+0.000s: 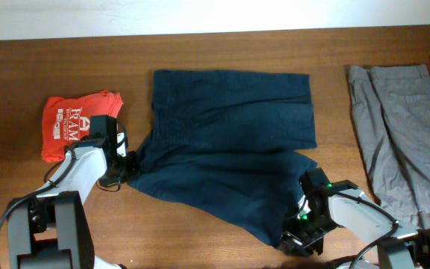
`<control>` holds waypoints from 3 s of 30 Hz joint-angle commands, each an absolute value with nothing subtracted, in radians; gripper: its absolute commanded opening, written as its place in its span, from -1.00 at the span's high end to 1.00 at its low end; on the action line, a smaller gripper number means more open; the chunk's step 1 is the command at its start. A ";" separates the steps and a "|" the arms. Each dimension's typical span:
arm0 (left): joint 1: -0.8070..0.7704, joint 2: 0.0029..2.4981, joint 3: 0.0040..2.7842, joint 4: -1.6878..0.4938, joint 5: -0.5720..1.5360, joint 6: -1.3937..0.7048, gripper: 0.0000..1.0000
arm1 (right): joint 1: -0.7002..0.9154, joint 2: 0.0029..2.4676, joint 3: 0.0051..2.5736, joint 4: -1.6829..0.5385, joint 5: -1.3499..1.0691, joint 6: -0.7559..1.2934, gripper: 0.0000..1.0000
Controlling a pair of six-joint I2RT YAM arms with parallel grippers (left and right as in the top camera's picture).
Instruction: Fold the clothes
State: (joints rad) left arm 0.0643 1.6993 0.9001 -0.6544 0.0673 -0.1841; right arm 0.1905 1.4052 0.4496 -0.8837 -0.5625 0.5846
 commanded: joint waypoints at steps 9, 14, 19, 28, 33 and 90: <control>0.083 1.708 0.867 -0.677 0.046 -0.190 0.99 | 0.159 1.382 0.622 -0.986 -0.291 0.611 0.92; 0.129 1.708 0.867 -0.722 0.030 -0.190 0.99 | 0.072 1.352 0.810 -1.163 -0.097 0.611 0.92; 0.173 1.708 0.868 -0.739 0.036 -0.216 0.99 | -0.012 1.346 0.885 -1.256 -0.025 0.611 0.92; 0.176 1.613 0.868 -0.788 0.168 -0.186 0.99 | -0.046 1.303 0.886 -1.240 -0.066 0.511 0.92; 0.176 1.426 0.869 -0.808 0.274 -0.160 0.99 | -0.046 1.218 0.914 -1.234 -0.132 0.459 0.92; 0.173 1.769 1.267 -0.793 0.017 -0.163 0.50 | -0.050 1.923 1.474 -0.651 -0.365 0.254 -0.09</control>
State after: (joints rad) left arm 0.1646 1.7626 1.2602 -0.8017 0.1196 -0.1638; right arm -0.0353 1.9156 1.4593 -0.6476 -0.4019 0.2939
